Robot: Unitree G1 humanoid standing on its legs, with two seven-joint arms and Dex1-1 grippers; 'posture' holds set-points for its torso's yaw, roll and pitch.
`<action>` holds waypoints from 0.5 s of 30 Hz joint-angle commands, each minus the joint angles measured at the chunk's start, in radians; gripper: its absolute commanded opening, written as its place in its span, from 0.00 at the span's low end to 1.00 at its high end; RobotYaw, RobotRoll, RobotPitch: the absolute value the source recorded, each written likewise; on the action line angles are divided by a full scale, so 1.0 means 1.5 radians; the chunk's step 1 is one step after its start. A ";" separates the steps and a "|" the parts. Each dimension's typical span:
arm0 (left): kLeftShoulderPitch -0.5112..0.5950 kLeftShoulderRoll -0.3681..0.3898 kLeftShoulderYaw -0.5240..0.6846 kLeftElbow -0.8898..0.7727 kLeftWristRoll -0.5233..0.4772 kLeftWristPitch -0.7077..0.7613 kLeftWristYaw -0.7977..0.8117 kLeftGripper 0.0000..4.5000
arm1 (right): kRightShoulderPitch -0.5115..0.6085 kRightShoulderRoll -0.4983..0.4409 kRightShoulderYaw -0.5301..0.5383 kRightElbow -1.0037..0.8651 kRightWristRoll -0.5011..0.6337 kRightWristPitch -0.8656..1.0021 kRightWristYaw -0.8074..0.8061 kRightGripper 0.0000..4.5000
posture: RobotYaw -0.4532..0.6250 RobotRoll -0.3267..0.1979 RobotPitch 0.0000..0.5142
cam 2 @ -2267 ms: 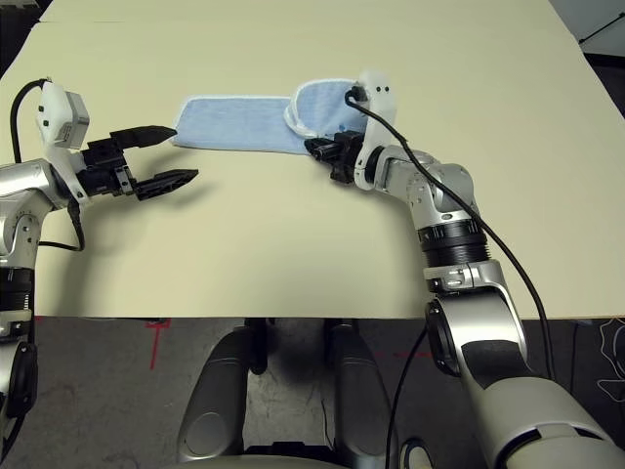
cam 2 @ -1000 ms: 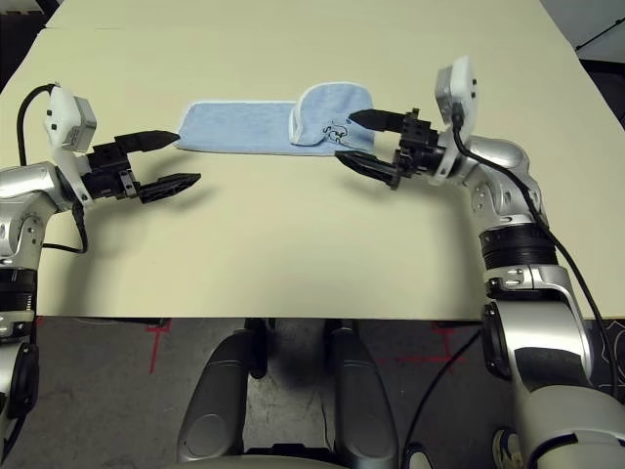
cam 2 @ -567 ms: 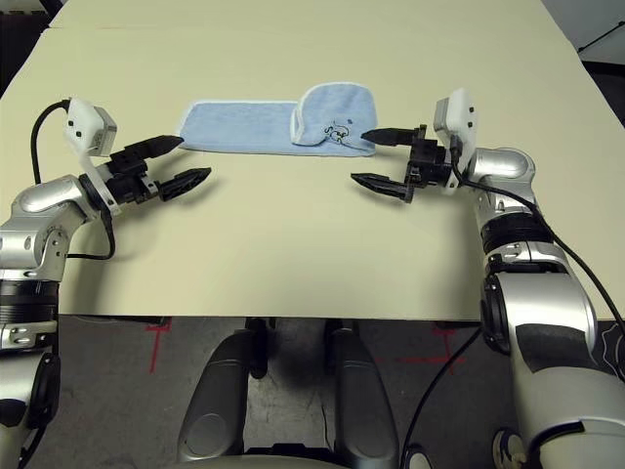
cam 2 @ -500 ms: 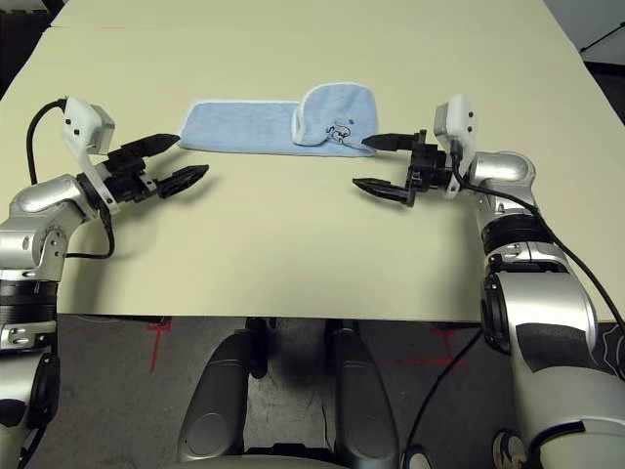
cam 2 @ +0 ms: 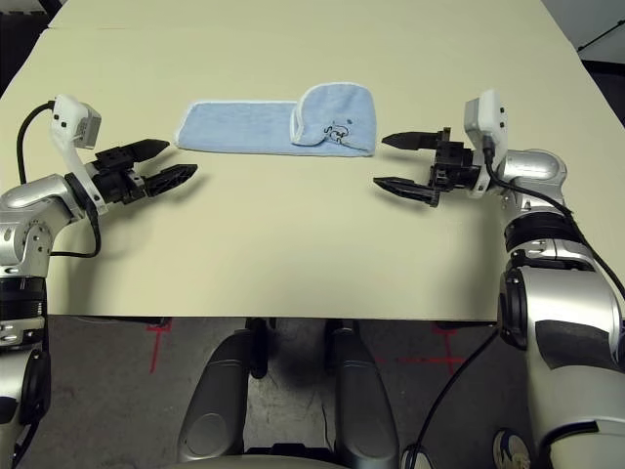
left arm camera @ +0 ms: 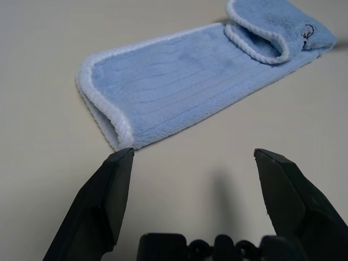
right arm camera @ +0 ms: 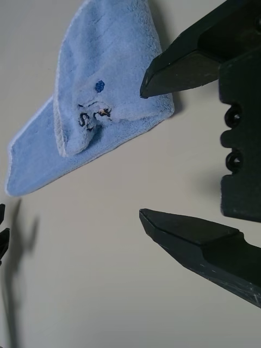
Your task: Fold the towel and set it aside.
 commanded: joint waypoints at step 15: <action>-0.158 -0.087 0.167 0.175 -0.130 0.399 0.204 1.00 | 0.026 -0.010 -0.007 -0.002 -0.016 -0.013 -0.011 0.98 | 0.48 0.62 0.55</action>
